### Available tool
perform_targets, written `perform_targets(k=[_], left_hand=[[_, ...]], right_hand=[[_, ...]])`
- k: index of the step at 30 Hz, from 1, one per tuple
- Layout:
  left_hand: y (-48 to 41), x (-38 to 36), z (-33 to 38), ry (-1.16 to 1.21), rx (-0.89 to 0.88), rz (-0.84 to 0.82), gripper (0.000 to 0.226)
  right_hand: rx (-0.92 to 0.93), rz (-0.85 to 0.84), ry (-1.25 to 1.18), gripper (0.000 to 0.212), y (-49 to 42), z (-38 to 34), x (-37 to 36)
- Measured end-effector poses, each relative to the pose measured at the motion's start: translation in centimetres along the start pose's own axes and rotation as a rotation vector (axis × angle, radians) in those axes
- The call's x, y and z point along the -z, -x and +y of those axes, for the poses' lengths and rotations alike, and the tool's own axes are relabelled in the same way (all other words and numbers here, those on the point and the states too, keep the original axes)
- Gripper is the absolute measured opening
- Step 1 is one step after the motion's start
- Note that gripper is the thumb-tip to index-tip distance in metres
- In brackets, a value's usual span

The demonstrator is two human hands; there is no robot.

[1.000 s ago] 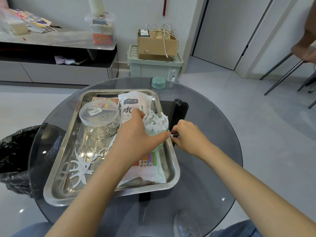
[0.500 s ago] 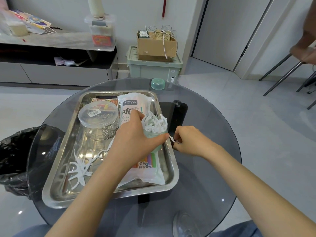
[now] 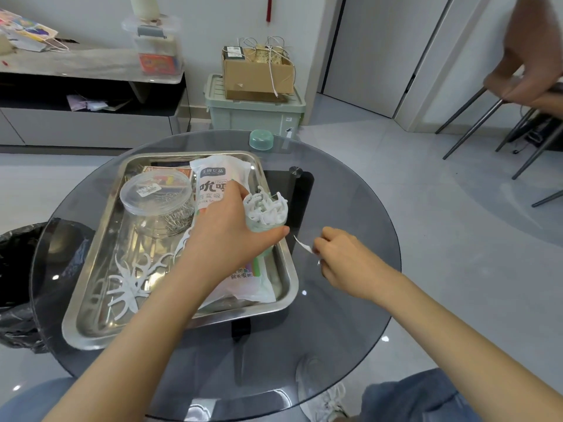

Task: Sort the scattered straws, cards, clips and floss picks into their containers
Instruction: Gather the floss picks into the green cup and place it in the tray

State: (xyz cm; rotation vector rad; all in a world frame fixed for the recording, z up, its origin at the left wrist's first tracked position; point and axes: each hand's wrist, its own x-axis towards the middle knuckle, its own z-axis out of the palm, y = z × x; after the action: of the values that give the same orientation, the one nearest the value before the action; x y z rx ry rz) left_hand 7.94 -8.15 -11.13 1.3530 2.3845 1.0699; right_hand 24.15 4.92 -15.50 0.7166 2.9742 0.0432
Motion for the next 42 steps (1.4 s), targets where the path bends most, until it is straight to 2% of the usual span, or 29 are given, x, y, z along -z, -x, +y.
perform_targets(k=[4, 6, 9, 12, 14, 17, 20, 23, 26, 28, 32, 37, 39, 42], left_hand=[[0.3, -0.1, 0.4, 0.004, -0.007, -0.034, 0.059], [0.3, -0.2, 0.6, -0.011, -0.007, -0.044, 0.060], [0.4, -0.6, 0.8, 0.015, 0.002, -0.096, 0.061], [0.7, -1.1, 0.8, 0.024, -0.005, -0.116, 0.063], [0.9, -1.4, 0.8, 0.036, -0.019, -0.121, 0.063], [1.4, -1.7, 0.8, 0.112, -0.026, -0.102, 0.065], [2.0, -2.2, 0.5, 0.184, -0.040, -0.097, 0.067], [2.8, -2.5, 0.2, 0.188, -0.065, -0.093, 0.069], [3.3, -2.5, 0.0, 0.197, -0.086, -0.085, 0.070], [3.6, -2.3, -0.1, 0.209, -0.115, -0.083, 0.068], [4.4, -1.5, -0.3, 0.180, -0.155, -0.040, 0.064], [5.4, 0.7, -1.0, 0.146, -0.167, 0.054, 0.061], [5.8, 1.8, -1.7, 0.120, -0.162, 0.103, 0.062], [6.5, 3.7, -3.1, 0.105, -0.097, 0.160, 0.062]], right_hand=[[0.106, 0.104, -0.049, 0.022, 6.0, -0.5, -1.2], [0.132, 0.113, -0.062, 0.034, 8.4, -0.9, -1.2], [0.126, 0.059, -0.107, 0.059, 10.7, -1.3, -1.2], [0.146, 0.007, -0.156, 0.066, 12.1, -0.9, -1.5], [0.175, 0.024, -0.170, 0.058, 13.0, -0.7, -1.7], [0.207, 0.187, -0.116, 0.039, 14.0, -0.7, -2.2], [0.244, 0.307, -0.014, 0.036, 14.8, -0.6, -2.8], [0.275, 0.368, -0.005, 0.023, 15.1, -0.1, -1.8], [0.119, 0.512, -0.340, 0.008, 13.7, 0.0, 1.8], [0.011, 0.601, -0.547, 0.011, 12.2, -0.6, 4.8], [0.057, 0.536, -0.581, 0.016, 8.6, -3.7, 8.9], [0.158, 0.407, -0.359, 0.020, 4.1, -7.3, 11.1], [0.196, 0.383, -0.415, 0.019, 2.6, -8.8, 11.7], [0.235, 0.467, -0.620, 0.008, 0.6, -11.4, 11.9]])
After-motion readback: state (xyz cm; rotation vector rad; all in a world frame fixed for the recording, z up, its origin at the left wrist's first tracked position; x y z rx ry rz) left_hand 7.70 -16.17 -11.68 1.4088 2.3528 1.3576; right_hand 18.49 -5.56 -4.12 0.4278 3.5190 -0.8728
